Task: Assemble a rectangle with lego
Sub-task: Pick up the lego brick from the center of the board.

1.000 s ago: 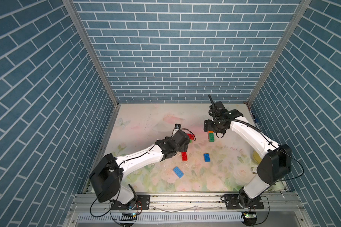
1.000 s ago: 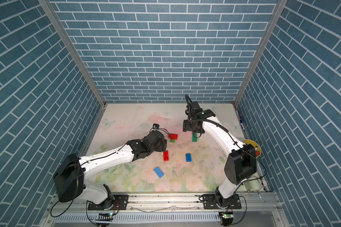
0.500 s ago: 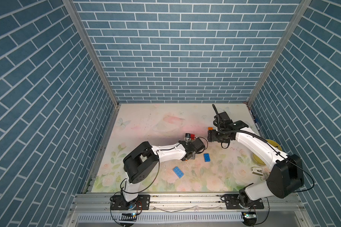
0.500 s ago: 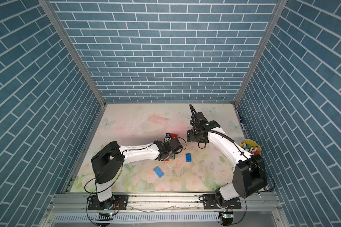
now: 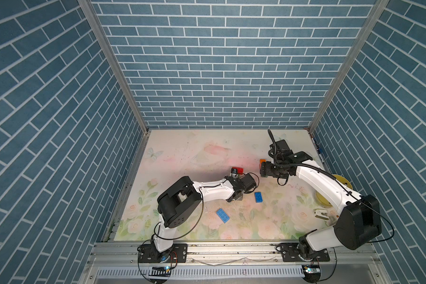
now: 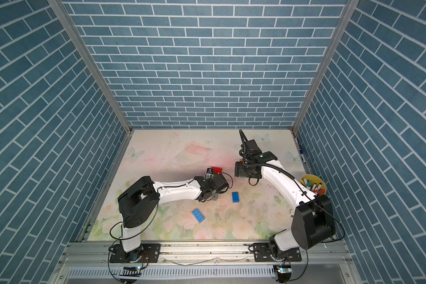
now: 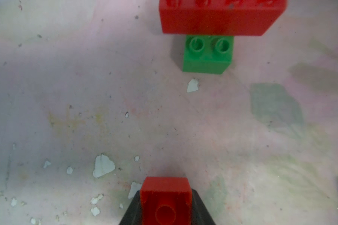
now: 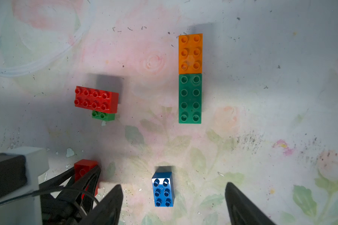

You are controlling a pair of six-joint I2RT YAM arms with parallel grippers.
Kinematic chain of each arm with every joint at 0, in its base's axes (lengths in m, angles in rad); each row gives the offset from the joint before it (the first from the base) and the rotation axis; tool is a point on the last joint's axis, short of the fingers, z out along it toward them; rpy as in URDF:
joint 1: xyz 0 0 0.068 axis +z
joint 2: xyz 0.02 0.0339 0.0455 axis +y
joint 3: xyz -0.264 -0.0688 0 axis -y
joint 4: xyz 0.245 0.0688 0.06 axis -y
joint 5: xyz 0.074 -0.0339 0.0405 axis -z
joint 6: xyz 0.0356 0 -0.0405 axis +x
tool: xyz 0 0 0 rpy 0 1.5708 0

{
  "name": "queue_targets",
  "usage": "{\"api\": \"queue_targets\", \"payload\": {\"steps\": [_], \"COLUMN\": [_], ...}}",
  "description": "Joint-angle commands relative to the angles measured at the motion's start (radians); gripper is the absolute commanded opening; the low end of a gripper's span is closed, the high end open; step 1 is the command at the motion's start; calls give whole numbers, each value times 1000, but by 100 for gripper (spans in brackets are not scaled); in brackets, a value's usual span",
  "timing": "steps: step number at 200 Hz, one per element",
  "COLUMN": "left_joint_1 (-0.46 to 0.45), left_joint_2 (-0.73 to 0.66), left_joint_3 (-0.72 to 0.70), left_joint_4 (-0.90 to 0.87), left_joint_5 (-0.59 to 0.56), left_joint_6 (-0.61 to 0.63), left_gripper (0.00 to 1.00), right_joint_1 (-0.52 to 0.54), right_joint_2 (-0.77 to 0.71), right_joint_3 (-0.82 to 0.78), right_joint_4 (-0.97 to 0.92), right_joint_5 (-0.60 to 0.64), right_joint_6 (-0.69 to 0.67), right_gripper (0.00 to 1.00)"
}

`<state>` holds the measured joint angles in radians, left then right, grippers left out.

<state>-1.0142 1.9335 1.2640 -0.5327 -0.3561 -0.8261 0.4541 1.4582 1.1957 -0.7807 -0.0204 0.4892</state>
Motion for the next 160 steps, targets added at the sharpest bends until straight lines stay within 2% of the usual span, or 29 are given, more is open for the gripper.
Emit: {"api": "queue_targets", "payload": {"steps": [1, 10, 24, 50, 67, 88, 114, 139, 160], "left_joint_1": [2, 14, 55, 190, 308, 458, 567, 599, 600], "left_joint_2": [-117, -171, -258, -415, -506, -587, -643, -652, -652], "left_joint_3": [-9, -24, -61, -142, -202, -273, -328, -370, -424], "left_joint_4": [97, 160, 265, 401, 471, 562, 642, 739, 876], "left_joint_5": [-25, 6, 122, 449, 658, 901, 1081, 1184, 1260], "left_joint_6": [125, 198, 307, 448, 486, 457, 402, 323, 226], "left_gripper": [10, 7, 7, 6, 6, 3, 3, 4, 4], "right_joint_1": [-14, -19, -20, -20, -20, -6, 55, 153, 197], "right_joint_2": [-23, -32, -49, -117, -158, -167, -157, -149, -134], "right_joint_3": [36, 46, 61, 23, -35, -106, -172, -256, -300], "right_joint_4": [-31, -28, -16, 112, 228, 365, 486, 636, 788], "right_joint_5": [-39, -62, -92, -184, -271, -426, -457, -435, -491], "right_joint_6": [-16, -28, -63, -181, -247, -358, -538, -789, -873], "right_gripper": [82, 81, 81, 80, 80, 78, 79, 83, 84]}}
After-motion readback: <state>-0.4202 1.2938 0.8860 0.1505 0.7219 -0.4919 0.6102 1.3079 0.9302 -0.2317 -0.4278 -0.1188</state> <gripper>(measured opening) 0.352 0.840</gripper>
